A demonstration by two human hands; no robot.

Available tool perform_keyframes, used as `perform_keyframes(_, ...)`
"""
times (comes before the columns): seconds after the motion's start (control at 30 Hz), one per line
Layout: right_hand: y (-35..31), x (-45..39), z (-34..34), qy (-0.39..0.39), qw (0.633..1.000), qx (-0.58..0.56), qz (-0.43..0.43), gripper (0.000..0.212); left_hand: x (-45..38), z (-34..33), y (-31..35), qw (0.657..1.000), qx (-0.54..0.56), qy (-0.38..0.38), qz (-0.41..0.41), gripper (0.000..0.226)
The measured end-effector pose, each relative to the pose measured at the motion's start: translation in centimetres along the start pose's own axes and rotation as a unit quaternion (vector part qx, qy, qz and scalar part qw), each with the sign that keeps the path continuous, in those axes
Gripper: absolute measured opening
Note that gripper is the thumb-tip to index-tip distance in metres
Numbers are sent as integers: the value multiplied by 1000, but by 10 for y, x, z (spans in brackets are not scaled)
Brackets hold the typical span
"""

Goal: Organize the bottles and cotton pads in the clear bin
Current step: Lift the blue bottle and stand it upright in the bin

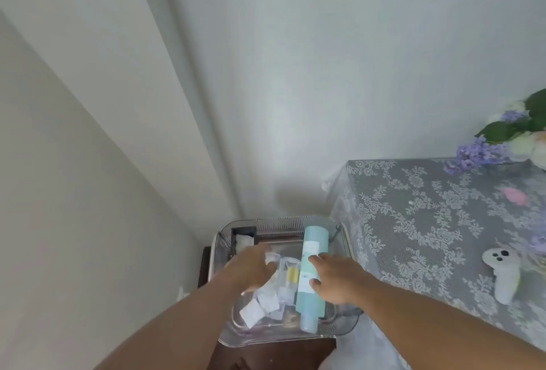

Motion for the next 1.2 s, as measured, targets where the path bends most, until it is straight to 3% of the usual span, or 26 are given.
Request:
perform_keyframes(0.33, 2, -9, -64, -69, 967, -230, -80, 59, -13, -103, -21, 996, 9, -83, 40, 47)
perform_keyframes(0.53, -5, -15, -82, -24, 926, -350, -141, 52, -18, -150, -36, 986, 92, -112, 81, 55)
perform_keyframes(0.73, -4, -26, -94, 30, 863, -450, -228, 49, -26, -178, -50, 985, 86, -91, 118, 71)
perform_keyframes(1.07, -2, -44, -128, -6, 767, -552, -326, 60, -26, -196, -42, 978, 167, -71, 101, 67)
perform_keyframes(1.2, -8, -41, -127, 19, 746, -575, -335, 58, -20, -187, -40, 963, 229, -30, 139, 60)
Point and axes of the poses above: each hand's wrist, its own x-axis away from the middle knuckle, its own z-axis out of the back of the hand, y = z × x, the point moved 6 cm from there along -x, towards the middle knuckle, and after that the axes turned 10 degrees about x, right-handed, at the moved point
